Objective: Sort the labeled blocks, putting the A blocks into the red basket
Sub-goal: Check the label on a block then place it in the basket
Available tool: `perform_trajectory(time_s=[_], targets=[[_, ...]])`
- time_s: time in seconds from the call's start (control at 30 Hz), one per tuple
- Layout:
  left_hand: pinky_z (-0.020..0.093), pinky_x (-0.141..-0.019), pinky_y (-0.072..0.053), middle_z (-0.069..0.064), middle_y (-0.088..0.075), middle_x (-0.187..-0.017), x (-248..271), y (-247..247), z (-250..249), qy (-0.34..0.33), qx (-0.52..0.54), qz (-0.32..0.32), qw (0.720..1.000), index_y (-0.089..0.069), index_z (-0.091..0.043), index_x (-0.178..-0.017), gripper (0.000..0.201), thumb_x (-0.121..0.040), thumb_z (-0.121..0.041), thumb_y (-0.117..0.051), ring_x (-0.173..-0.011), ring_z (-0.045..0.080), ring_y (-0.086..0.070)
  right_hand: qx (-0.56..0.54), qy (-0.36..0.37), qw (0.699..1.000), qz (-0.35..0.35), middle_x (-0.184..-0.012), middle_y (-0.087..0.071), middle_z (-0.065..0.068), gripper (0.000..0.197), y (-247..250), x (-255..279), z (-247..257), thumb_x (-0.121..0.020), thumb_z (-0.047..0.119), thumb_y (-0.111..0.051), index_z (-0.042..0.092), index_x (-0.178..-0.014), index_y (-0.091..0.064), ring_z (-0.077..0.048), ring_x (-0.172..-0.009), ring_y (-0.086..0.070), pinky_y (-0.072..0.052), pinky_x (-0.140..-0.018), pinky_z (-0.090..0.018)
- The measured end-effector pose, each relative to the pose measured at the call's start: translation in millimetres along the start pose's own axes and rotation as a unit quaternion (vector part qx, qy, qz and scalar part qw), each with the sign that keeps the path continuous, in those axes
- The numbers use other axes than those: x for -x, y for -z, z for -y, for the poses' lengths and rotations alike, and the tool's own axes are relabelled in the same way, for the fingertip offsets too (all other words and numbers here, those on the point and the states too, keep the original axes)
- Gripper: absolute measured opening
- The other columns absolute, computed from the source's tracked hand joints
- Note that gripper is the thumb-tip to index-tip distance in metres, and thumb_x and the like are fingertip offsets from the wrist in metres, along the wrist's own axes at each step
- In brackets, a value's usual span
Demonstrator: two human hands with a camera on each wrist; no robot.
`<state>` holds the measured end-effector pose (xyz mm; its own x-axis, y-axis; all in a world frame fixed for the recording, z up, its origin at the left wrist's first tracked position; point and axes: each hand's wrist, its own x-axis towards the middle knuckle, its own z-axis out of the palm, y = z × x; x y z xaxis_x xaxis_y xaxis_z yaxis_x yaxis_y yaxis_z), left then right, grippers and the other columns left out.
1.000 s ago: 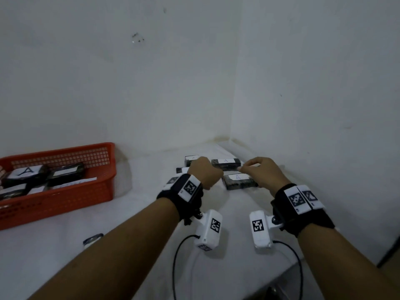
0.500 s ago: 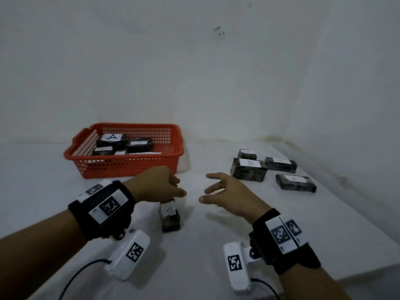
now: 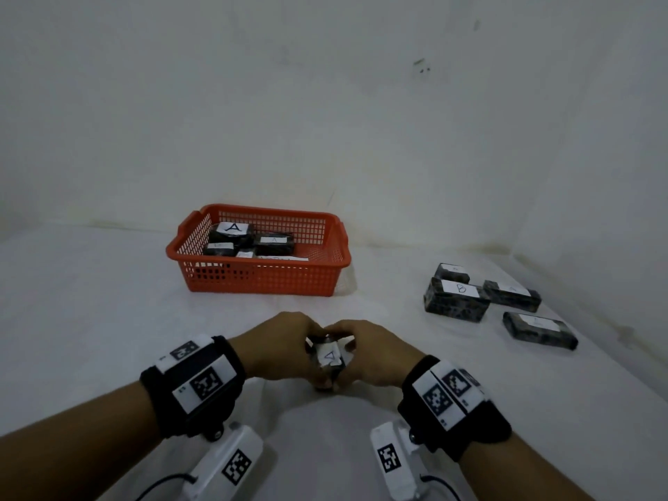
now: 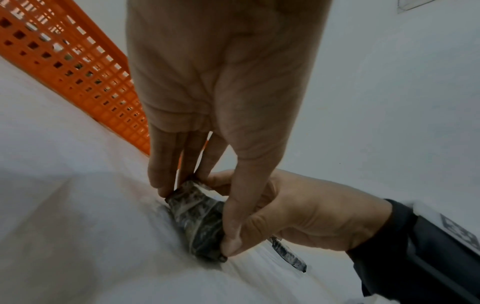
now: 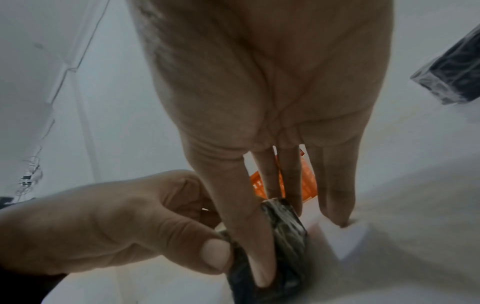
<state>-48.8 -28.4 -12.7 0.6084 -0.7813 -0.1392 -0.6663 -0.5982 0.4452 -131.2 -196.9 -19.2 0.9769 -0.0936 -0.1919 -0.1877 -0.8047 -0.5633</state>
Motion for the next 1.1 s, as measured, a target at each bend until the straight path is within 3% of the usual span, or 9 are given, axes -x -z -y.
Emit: perform_trajectory(time_s=[0.17, 0.3, 0.37, 0.47, 0.53, 0.63, 0.73, 0.9, 1.1], targets=[[0.032, -0.094, -0.058, -0.007, -0.074, -0.114, -2, 4, 2, 0.005, 0.046, -0.035, 0.998, -0.072, -0.02, -0.121, 0.054, -0.072, -0.037, -0.087, -0.103, 0.009, -0.069, -0.062, 0.013, 0.998, -0.019, -0.117, -0.074, 0.005, 0.072, 1, -8, -5, -0.065, 0.01, -0.093, 0.021, -0.132, -0.067, -0.013, -0.102, -0.071, -0.059, -0.089, -0.027], [0.029, -0.094, -0.059, -0.011, -0.072, -0.112, -3, 15, 13, 0.006, 0.148, -0.073, 0.986, -0.064, -0.021, -0.125, 0.059, -0.073, -0.037, -0.088, -0.101, 0.005, -0.07, -0.13, 0.038, 0.989, -0.059, -0.117, -0.075, 0.004, 0.069, 5, -13, -7, -0.068, 0.017, -0.094, 0.019, -0.131, -0.065, -0.013, -0.109, -0.071, -0.059, -0.099, -0.036], [0.029, -0.094, -0.059, -0.01, -0.074, -0.11, -3, 23, 19, -0.006, 0.187, -0.088, 0.978, -0.066, -0.022, -0.123, 0.052, -0.076, -0.032, -0.087, -0.1, 0.004, -0.071, -0.182, 0.061, 0.978, -0.077, -0.12, -0.075, 0.004, 0.065, 7, -16, -5, -0.073, 0.017, -0.093, 0.018, -0.131, -0.065, -0.01, -0.112, -0.071, -0.057, -0.103, -0.036], [0.019, -0.088, -0.056, -0.009, -0.075, -0.112, -2, 32, 25, -0.034, 0.235, -0.116, 0.964, -0.069, -0.024, -0.122, 0.039, -0.085, -0.025, -0.08, -0.101, 0.001, -0.071, -0.247, 0.086, 0.96, -0.096, -0.121, -0.077, 0.002, 0.052, 10, -21, 1, -0.081, 0.015, -0.088, 0.018, -0.128, -0.068, -0.011, -0.112, -0.073, -0.056, -0.106, -0.037], [0.013, -0.085, -0.054, -0.008, -0.073, -0.12, -2, 35, 32, -0.051, 0.283, -0.12, 0.95, -0.066, -0.022, -0.129, 0.04, -0.09, -0.022, -0.075, -0.106, 0.0, -0.07, -0.285, 0.099, 0.947, -0.112, -0.119, -0.078, -0.001, 0.046, 10, -27, 4, -0.082, 0.017, -0.088, 0.018, -0.125, -0.07, -0.015, -0.113, -0.073, -0.055, -0.107, -0.041], [0.024, -0.098, -0.054, -0.006, -0.072, -0.127, 0, 37, 44, -0.066, 0.354, -0.108, 0.927, -0.06, -0.02, -0.138, 0.048, -0.092, -0.023, -0.073, -0.117, 0.006, -0.068, -0.335, 0.115, 0.927, -0.126, -0.118, -0.079, -0.006, 0.051, 7, -39, 8, -0.079, 0.028, -0.087, 0.014, -0.125, -0.072, -0.023, -0.112, -0.075, -0.055, -0.107, -0.048], [0.033, -0.102, -0.055, -0.005, -0.073, -0.126, -2, 37, 54, -0.07, 0.369, -0.139, 0.916, -0.062, -0.019, -0.136, 0.045, -0.092, -0.023, -0.073, -0.117, 0.008, -0.069, -0.362, 0.125, 0.916, -0.12, -0.118, -0.079, -0.01, 0.039, 5, -47, 13, -0.09, 0.016, -0.08, 0.008, -0.127, -0.071, -0.025, -0.111, -0.076, -0.057, -0.105, -0.047], [0.03, -0.093, -0.06, -0.001, -0.078, -0.112, -5, 41, 57, -0.075, 0.385, -0.215, 0.895, -0.073, -0.017, -0.118, 0.025, -0.096, -0.01, -0.065, -0.106, 0.011, -0.073, -0.348, 0.137, 0.922, -0.1, -0.12, -0.078, -0.006, 0.038, 7, -59, 25, -0.091, 0.013, -0.078, 0.012, -0.129, -0.071, -0.018, -0.113, -0.074, -0.057, -0.105, -0.04], [0.028, -0.097, -0.056, -0.005, -0.078, -0.113, -5, 46, 66, -0.072, 0.372, -0.227, 0.897, -0.072, -0.018, -0.122, 0.029, -0.094, -0.015, -0.07, -0.108, 0.007, -0.073, -0.359, 0.138, 0.914, -0.133, -0.115, -0.079, -0.01, 0.031, 7, -76, 35, -0.093, 0.004, -0.074, 0.009, -0.124, -0.073, -0.022, -0.108, -0.076, -0.058, -0.103, -0.044]])
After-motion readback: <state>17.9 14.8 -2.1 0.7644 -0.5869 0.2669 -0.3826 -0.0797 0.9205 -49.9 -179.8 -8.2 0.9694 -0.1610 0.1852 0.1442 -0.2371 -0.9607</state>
